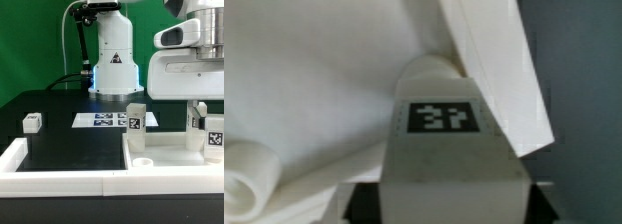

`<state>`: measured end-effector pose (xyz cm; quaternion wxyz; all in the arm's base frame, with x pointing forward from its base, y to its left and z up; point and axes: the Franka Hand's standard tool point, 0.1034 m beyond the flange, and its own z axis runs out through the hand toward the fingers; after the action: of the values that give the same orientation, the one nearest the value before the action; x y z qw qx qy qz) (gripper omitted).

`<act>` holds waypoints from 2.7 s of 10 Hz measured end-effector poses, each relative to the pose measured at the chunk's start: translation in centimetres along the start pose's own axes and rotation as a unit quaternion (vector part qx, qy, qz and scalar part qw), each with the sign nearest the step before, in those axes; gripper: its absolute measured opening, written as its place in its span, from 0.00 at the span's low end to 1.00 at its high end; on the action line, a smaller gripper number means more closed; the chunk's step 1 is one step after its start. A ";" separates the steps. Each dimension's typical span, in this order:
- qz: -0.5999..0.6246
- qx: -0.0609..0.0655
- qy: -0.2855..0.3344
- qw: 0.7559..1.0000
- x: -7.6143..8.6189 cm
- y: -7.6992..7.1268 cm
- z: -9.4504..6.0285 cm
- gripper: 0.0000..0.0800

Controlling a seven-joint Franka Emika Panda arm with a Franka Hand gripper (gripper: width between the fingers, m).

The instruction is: Assemble square table

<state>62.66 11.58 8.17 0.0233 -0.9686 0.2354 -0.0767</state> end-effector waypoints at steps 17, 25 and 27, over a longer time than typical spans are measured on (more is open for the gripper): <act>0.170 0.009 -0.008 0.985 -0.6 -0.7 0.2 0.81; -0.148 0.013 0.002 0.989 -0.9 -0.9 0.0 0.81; -0.223 0.007 0.004 0.975 -0.8 -0.7 0.0 0.81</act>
Offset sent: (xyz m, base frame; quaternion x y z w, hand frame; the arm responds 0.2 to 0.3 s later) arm -0.0020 0.0021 -0.0133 -0.0366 -0.0193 0.3195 0.9467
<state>62.32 12.56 8.10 0.0113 -0.9962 0.0130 -0.0854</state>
